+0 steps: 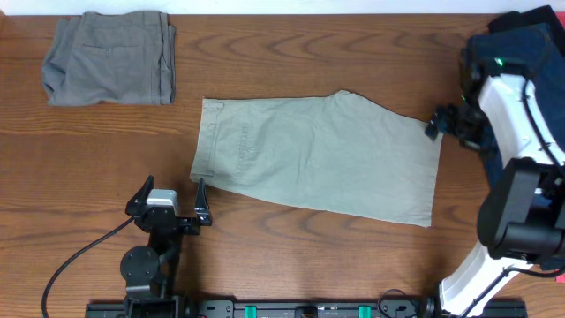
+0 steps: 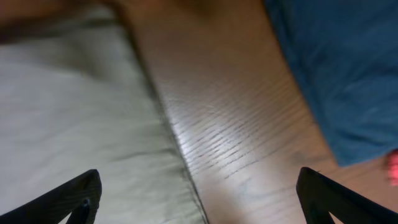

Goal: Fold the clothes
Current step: 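Lay the khaki shorts flat at table center and release right gripper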

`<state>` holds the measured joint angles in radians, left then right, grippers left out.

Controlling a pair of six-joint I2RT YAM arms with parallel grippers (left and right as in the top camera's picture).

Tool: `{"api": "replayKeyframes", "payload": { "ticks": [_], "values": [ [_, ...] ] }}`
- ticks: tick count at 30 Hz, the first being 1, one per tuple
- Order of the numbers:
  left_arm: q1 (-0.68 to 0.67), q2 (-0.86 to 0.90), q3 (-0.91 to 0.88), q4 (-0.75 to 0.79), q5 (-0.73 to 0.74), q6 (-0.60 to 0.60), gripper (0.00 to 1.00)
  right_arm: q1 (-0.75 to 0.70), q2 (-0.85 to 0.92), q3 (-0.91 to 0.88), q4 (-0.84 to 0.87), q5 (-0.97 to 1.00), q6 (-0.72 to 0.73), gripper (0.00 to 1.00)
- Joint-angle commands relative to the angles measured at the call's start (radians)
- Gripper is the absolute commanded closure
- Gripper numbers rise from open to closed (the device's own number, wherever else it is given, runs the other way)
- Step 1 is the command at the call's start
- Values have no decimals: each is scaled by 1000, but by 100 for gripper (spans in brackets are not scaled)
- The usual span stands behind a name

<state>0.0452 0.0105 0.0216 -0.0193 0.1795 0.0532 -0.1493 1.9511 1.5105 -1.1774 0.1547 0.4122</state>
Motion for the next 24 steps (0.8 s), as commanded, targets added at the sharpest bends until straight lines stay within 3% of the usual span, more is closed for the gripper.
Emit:
{"api": "replayKeyframes", "payload": {
  "ticks": [1,15,17,21,24],
  "values": [
    [4,-6,-18,-32,10,6,2,-35,-20,-101,74,-168,-49,5],
    [4,-6,-18,-32,10,6,2,-12,-20,-346,367,-275,-95,19],
    [4,-6,-18,-32,10,6,2,-12,-20,-367,396,-273,-95,30],
    [4,-6,-18,-32,10,6,2,-12,-20,-388,446,-271,-95,79],
    [4,-6,-18,-32,10,6,2,-13,-20,-388,491,-271,-94,80]
  ]
}}
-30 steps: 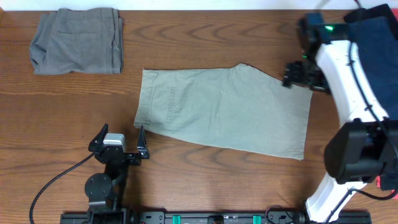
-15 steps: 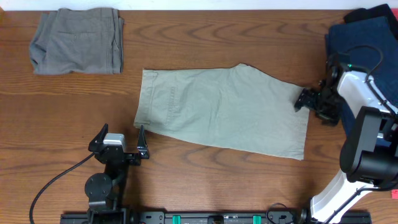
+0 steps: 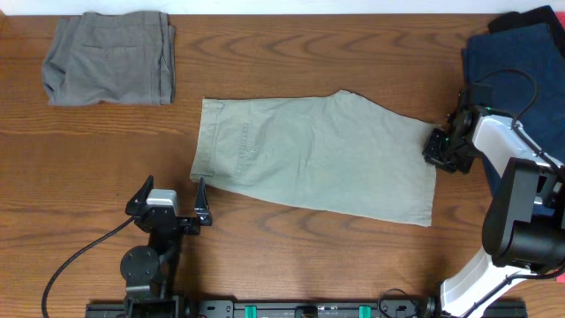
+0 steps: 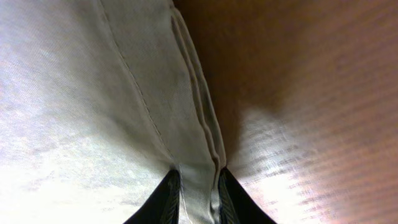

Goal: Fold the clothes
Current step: 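Lay the khaki shorts flat at table center and release right gripper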

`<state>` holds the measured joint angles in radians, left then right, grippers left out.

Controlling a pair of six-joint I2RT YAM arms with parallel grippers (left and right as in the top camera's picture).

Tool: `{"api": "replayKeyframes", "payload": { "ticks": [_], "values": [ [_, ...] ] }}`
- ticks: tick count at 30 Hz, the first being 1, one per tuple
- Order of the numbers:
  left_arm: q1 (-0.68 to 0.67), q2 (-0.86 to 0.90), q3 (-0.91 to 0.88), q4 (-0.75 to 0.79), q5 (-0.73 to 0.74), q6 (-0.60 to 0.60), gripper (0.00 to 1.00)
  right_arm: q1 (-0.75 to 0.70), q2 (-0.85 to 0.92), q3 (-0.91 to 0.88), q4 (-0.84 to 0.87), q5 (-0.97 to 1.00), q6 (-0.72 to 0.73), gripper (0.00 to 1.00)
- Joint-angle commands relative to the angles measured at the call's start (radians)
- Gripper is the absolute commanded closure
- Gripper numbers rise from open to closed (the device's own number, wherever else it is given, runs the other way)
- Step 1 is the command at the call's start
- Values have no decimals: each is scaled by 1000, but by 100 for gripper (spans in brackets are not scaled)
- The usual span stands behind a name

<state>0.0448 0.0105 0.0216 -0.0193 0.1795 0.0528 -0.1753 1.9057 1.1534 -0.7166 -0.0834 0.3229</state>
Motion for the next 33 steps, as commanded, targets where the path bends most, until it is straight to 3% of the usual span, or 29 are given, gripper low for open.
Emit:
{"api": "replayKeyframes", "payload": {
  "ticks": [1,4,11,24,33],
  "values": [
    [5,-6,-18,-32,10,6,2,12,26,-31,48,-33,-2,81],
    [5,-6,-18,-32,10,6,2,12,26,-31,115,-33,3,99],
    [5,-6,-18,-32,10,6,2,12,25,-24,254,-10,2,99],
    [5,-6,-18,-32,10,6,2,12,25,34,248,159,-46,99],
    [5,-6,-18,-32,10,6,2,18,25,148,202,126,-116,99]
  ]
}}
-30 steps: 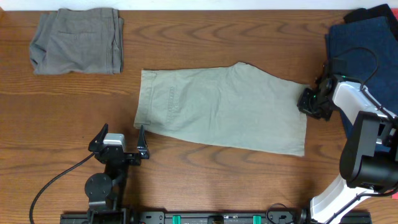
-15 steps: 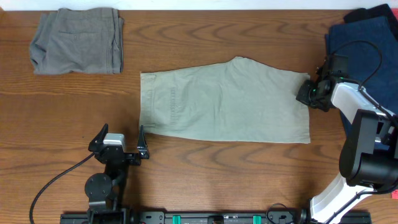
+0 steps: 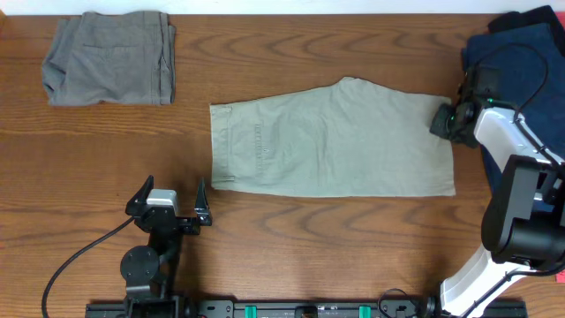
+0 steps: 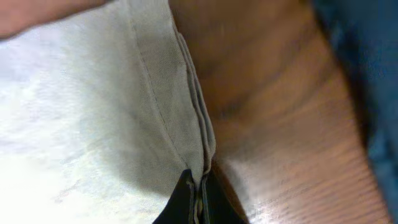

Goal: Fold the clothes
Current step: 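Lay the khaki shorts flat at table center and release right gripper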

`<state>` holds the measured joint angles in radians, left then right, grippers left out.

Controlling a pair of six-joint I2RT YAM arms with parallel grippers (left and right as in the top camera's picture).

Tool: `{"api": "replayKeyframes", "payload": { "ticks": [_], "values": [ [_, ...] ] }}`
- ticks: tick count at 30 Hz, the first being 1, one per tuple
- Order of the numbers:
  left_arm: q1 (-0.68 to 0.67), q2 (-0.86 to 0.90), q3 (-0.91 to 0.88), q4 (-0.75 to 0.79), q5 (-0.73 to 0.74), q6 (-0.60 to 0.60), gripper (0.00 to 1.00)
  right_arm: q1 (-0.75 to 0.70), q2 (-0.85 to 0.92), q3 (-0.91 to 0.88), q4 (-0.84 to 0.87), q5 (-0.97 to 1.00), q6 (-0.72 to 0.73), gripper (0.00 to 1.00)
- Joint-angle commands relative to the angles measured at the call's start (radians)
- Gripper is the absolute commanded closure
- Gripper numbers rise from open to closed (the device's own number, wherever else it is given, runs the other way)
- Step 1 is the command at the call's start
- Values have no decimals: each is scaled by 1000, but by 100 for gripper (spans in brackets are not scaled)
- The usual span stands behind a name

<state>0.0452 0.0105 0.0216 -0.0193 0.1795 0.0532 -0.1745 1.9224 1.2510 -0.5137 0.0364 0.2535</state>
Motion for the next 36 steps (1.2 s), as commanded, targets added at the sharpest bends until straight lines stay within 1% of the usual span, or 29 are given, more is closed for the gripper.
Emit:
{"api": "replayKeyframes", "payload": {
  "ticks": [1,10,11,12,14,15,16,19,25,27,28,30,31,32,33,34,35,36],
  "values": [
    [4,-6,-18,-32,10,6,2,19,8,57,-1,2,-46,99],
    [4,-6,-18,-32,10,6,2,68,9,69,13,-1,-50,99],
    [4,-6,-18,-32,10,6,2,70,9,69,12,11,-49,93],
    [4,-6,-18,-32,10,6,2,71,9,69,8,21,-49,76],
    [4,-6,-18,-32,10,6,2,70,9,69,-4,47,-37,32],
    [4,-6,-18,-32,10,6,2,68,8,69,-18,64,-25,14],
    [4,-6,-18,-32,10,6,2,67,8,71,-32,77,-17,1],
    [4,-6,-18,-32,10,6,2,60,6,85,-97,122,11,1],
    [4,-6,-18,-32,10,6,2,59,-2,178,-252,116,19,1],
    [4,-6,-18,-32,10,6,2,63,-3,216,-293,94,18,1],
    [4,-6,-18,-32,10,6,2,68,-3,238,-314,39,-2,1],
    [4,-6,-18,-32,10,6,2,78,-3,257,-321,-111,-71,10],
    [4,-6,-18,-32,10,6,2,87,-3,258,-319,-199,-103,20],
    [4,-6,-18,-32,10,6,2,95,-3,258,-317,-266,-117,34],
    [4,-6,-18,-32,10,6,2,108,-2,256,-317,-324,-126,43],
    [4,-6,-18,-32,10,6,2,121,-2,253,-315,-345,-131,47],
    [4,-6,-18,-32,10,6,2,136,-2,250,-315,-342,-131,47],
    [4,-6,-18,-32,10,6,2,151,-2,249,-317,-317,-130,44]
  ]
}}
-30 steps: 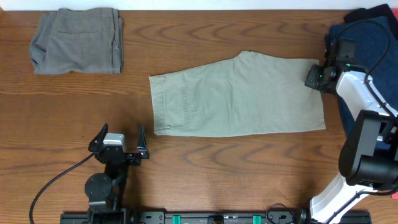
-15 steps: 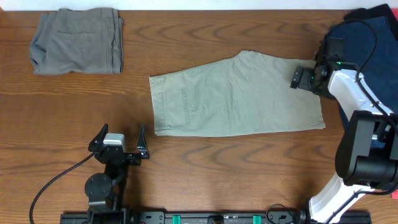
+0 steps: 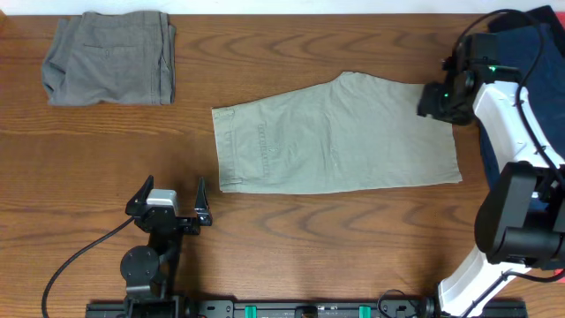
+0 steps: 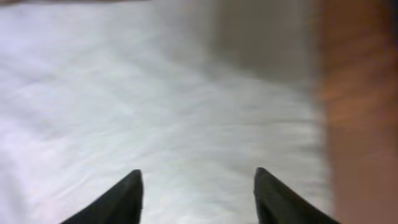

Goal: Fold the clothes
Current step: 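Lay the khaki shorts flat at table center and release right gripper, then move the left gripper to the left edge of the khaki shorts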

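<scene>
Pale green shorts (image 3: 335,137) lie spread flat in the middle of the table, waistband to the left and leg hems to the right. My right gripper (image 3: 436,99) hovers over their far right corner. In the right wrist view this gripper (image 4: 196,173) is open, its dark fingertips (image 4: 127,190) apart over blurred pale cloth (image 4: 155,93), with nothing between them. My left gripper (image 3: 170,196) rests open near the front edge, below and left of the waistband, apart from the shorts.
Grey shorts (image 3: 110,57), folded, lie at the far left corner. A pile of dark blue clothing (image 3: 521,44) sits at the far right corner, just behind the right arm. Bare wood tabletop (image 3: 335,247) surrounds the shorts.
My right gripper was shut on the right hem of the green shorts; now it is open and sits slightly farther back and left, over the cloth. The shorts lie almost as before.
First the shorts lay slanted, with my right gripper open beside their right hem. Then its fingers were closing around the hem. Then it was shut on the hem and the shorts lay straighter and farther right. Now the hem is let go. The left arm never moved.
</scene>
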`<state>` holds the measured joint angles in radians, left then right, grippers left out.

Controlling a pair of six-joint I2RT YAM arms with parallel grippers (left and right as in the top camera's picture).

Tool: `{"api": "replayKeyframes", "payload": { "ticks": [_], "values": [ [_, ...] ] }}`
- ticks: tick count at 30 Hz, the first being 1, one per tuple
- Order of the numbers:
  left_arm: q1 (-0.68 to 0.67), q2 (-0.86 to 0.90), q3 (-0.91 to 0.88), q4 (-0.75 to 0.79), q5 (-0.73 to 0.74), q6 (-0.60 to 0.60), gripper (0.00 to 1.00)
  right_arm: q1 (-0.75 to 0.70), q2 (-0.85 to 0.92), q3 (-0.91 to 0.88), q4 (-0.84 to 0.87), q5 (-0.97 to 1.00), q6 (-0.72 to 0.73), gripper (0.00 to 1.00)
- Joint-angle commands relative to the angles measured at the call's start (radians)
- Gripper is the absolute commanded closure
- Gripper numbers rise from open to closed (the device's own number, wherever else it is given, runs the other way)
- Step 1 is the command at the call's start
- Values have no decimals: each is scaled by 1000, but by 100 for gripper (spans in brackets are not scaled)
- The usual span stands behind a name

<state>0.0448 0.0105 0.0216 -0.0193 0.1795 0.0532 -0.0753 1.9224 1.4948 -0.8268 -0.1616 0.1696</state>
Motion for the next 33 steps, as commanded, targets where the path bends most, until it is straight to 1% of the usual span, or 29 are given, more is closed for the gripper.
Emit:
{"api": "replayKeyframes", "payload": {
  "ticks": [1,2,3,4,8,13,18,23,28,33],
  "values": [
    [5,-6,-18,-32,10,6,2,65,-2,3,-3,-80,-35,35],
    [5,-6,-18,-32,10,6,2,75,-2,3,-4,-32,-14,16],
    [5,-6,-18,-32,10,6,2,83,-2,3,-5,35,21,3],
    [5,-6,-18,-32,10,6,2,85,-2,3,-6,101,58,1],
    [5,-6,-18,-32,10,6,2,52,-2,6,-29,275,153,1],
    [5,-6,-18,-32,10,6,2,-77,-2,11,-42,344,166,1],
    [5,-6,-18,-32,10,6,2,-212,-2,11,-59,345,167,1],
    [5,-6,-18,-32,10,6,2,-293,-2,11,-59,344,167,1],
    [5,-6,-18,-32,10,6,2,-334,-2,11,-58,341,167,1],
    [5,-6,-18,-32,10,6,2,-343,-2,11,-56,341,167,1]
  ]
}}
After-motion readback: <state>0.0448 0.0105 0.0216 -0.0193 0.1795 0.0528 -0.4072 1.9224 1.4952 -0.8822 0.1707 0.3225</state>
